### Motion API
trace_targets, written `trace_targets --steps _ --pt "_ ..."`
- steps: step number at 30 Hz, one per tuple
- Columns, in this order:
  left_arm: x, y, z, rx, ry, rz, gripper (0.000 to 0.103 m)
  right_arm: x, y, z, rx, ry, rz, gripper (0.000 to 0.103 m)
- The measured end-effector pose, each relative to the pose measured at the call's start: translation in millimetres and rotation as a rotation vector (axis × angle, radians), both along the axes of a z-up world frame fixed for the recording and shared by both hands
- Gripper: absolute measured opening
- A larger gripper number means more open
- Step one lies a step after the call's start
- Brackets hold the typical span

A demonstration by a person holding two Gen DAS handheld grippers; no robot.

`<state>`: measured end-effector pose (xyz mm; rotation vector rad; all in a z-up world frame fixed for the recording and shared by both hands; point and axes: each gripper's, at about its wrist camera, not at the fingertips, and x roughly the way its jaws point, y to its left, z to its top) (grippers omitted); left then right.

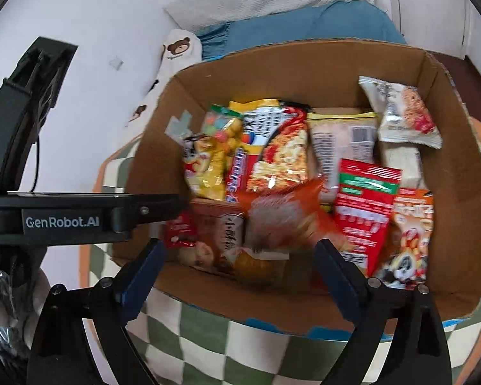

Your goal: Organize snacks

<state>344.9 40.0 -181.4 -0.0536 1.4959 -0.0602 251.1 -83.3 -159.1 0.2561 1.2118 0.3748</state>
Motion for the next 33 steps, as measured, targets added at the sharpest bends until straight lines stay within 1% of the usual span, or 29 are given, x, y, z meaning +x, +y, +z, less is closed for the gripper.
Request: trace_targets --steps 1,2,4,6,7,11,13,16,18,22,26,33 --pt "-1 0 -1 0.000 -0.001 0.002 0.082 0 -4 0 -0.014 0.001 -0.009 0.096" --pt "-3 -1 0 -0.008 -0.008 0.002 0.085 0 -7 -1 -0.025 0.002 -0.017 0.096" --pt "-6 -4 1 0.001 -0.026 -0.003 0.085 1 -16 -1 -0.054 0.002 -0.039 0.097" --pt "-10 -7 2 0.006 -0.052 -0.010 0.096 1 -26 0 -0.079 -0.003 -0.066 0.098" --pt "-13 -9 3 0.011 -0.067 -0.011 0.102 1 -32 2 -0.093 -0.008 -0.082 0.098" --pt "-26 -14 7 -0.006 -0.124 0.010 0.103 -5 -53 9 -0.161 -0.024 -0.130 0.101" --pt "-31 -16 8 -0.022 -0.140 0.020 0.103 -9 -62 13 -0.214 -0.041 -0.155 0.101" --pt "-38 -19 6 -0.046 -0.150 0.043 0.103 -16 -74 18 -0.250 -0.059 -0.172 0.101" --pt "-43 -21 6 -0.047 -0.159 0.055 0.103 -20 -80 22 -0.261 -0.067 -0.180 0.101" --pt "-54 -27 8 -0.014 -0.184 0.058 0.103 -28 -88 29 -0.278 -0.084 -0.203 0.102" --pt "-66 -30 16 0.006 -0.223 0.054 0.103 -38 -94 38 -0.280 -0.099 -0.217 0.102" --pt "-96 -36 51 0.025 -0.328 0.037 0.103 -61 -97 61 -0.278 -0.147 -0.226 0.102"
